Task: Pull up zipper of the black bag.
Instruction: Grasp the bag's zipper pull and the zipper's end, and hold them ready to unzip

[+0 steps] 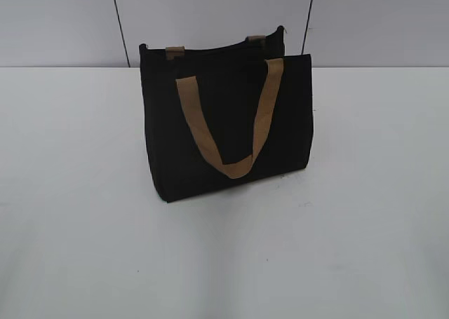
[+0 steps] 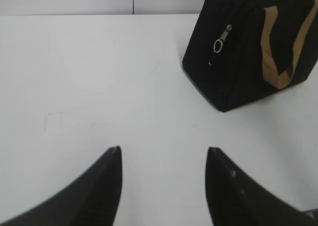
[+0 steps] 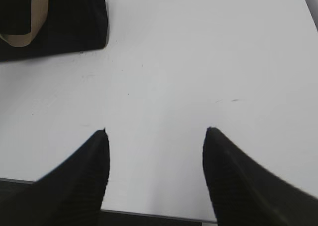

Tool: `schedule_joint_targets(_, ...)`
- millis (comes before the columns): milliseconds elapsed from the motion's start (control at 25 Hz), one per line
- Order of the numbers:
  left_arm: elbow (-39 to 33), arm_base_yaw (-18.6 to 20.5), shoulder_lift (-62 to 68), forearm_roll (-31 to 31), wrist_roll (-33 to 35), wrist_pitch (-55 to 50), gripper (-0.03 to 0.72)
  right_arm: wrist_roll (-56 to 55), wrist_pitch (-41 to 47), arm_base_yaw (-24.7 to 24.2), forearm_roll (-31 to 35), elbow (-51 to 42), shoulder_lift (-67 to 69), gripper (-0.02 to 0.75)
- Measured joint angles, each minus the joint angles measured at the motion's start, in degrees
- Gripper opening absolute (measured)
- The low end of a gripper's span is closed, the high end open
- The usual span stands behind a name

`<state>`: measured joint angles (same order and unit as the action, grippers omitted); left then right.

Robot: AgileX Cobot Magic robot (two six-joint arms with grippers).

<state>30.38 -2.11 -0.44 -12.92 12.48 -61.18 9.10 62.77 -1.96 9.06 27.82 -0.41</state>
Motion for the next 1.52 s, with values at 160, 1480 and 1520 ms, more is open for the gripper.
schedule_joint_targets(160,0.89,0.00,4.94,-0.86,0.00,1.67,0.406,-0.05,-0.34,0.00,0.00,1.13,3.84,0.463)
schedule_joint_targets(1480,2.16,0.00,81.15,-82.10,127.46,21.11,0.406,14.59,0.66,7.86,7.50,44.72,62.81,0.453)
schedule_joint_targets(1520,2.22,0.00,83.18,-83.83,131.31,19.85,0.406,14.59,0.86,9.41,7.50,46.43,64.60,0.453)
